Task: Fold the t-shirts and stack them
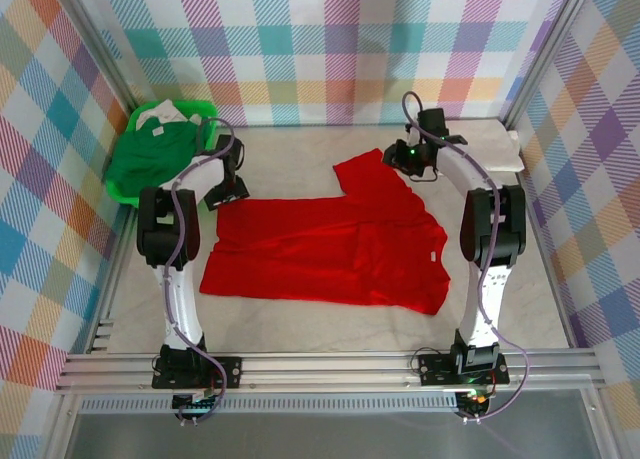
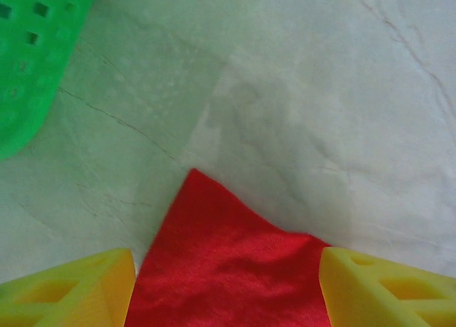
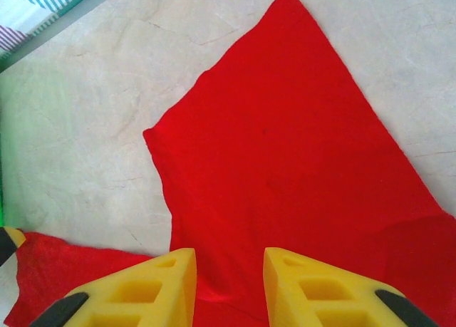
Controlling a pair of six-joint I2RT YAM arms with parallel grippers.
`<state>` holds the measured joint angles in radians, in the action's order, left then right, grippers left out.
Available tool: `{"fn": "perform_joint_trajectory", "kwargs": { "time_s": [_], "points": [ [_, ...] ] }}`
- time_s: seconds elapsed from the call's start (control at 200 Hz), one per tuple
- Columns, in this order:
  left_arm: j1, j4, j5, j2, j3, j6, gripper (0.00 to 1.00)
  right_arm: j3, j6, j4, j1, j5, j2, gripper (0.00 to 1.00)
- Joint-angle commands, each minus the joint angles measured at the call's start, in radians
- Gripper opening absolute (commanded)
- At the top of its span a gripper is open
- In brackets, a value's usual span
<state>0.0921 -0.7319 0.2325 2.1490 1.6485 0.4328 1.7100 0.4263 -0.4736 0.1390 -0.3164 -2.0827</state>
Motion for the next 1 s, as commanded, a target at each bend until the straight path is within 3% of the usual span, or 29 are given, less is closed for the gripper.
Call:
{"fn": "perform_joint_trajectory", "kwargs": {
  "time_s": [0.0,0.075,0.22,0.305,0.43,0.525,0.7,0.825,0.995],
  "points": [
    [-0.024,0.005,-0.01,0.05,0.037,-0.011,0.69,0.044,-0.032,-0.01,-0.001,-0.034,-0.011,0.32],
    [-0.024,0.013,-0.026,0.078,0.045,-0.013,0.67,0.069,-0.043,-0.004,-0.004,-0.03,-0.029,0.32],
    [-0.026,0.029,-0.046,0.097,0.062,-0.023,0.56,0.225,-0.077,-0.066,-0.004,-0.01,-0.146,0.35],
    [-0.025,0.034,-0.065,0.081,0.066,-0.024,0.38,0.404,-0.083,-0.16,-0.004,0.0,-0.265,0.37],
    [-0.023,0.039,-0.068,0.065,0.066,-0.028,0.21,0.679,-0.076,-0.298,-0.006,0.002,-0.449,0.39],
    [-0.02,0.036,-0.069,0.056,0.066,-0.034,0.0,0.81,-0.057,-0.325,-0.007,0.027,-0.55,0.42],
    [-0.009,0.047,-0.057,0.004,0.048,-0.04,0.0,0.895,-0.044,-0.311,-0.01,0.072,-0.639,0.51],
    [0.001,0.061,-0.05,-0.035,0.039,-0.044,0.0,0.905,-0.048,-0.283,-0.01,0.037,-0.675,0.56],
    [0.008,0.066,-0.06,-0.061,0.047,-0.046,0.0,0.948,-0.036,-0.263,-0.009,0.013,-0.74,0.57]
  ]
}}
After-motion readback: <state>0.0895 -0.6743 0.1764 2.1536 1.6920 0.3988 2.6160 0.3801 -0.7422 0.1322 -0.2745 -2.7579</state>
